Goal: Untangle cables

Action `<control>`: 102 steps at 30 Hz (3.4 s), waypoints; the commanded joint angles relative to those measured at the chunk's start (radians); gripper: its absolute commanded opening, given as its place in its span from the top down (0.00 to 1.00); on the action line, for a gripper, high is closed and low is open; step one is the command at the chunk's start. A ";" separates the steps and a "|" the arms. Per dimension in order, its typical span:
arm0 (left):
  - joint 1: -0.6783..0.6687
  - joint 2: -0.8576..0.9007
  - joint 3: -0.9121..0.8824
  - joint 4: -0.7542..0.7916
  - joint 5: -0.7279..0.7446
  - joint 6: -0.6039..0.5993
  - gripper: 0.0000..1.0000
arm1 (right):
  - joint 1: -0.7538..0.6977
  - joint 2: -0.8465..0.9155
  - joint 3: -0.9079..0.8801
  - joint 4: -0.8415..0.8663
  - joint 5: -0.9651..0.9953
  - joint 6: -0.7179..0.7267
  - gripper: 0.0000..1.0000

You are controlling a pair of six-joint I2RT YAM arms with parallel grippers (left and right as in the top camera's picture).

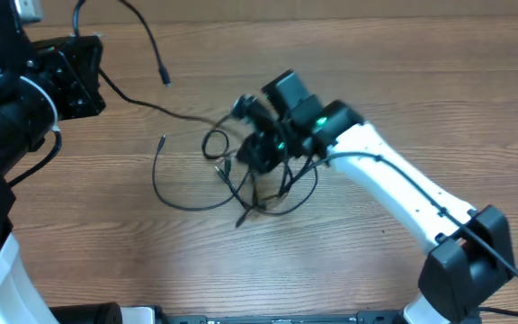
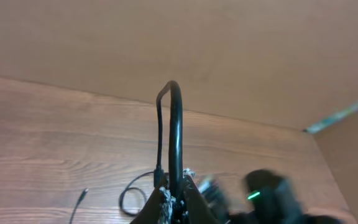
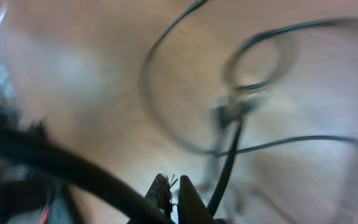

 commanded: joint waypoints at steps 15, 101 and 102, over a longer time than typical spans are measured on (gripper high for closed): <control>0.027 0.090 0.003 -0.068 0.003 -0.036 0.96 | -0.233 -0.151 0.892 0.039 -0.122 0.385 0.96; -0.076 0.220 0.003 0.588 0.692 -1.054 0.96 | -0.102 0.099 0.910 -0.494 -0.328 -0.372 0.96; -0.056 0.220 0.003 0.588 0.692 -1.032 0.96 | -0.111 0.097 0.910 -0.501 -0.342 -0.368 0.96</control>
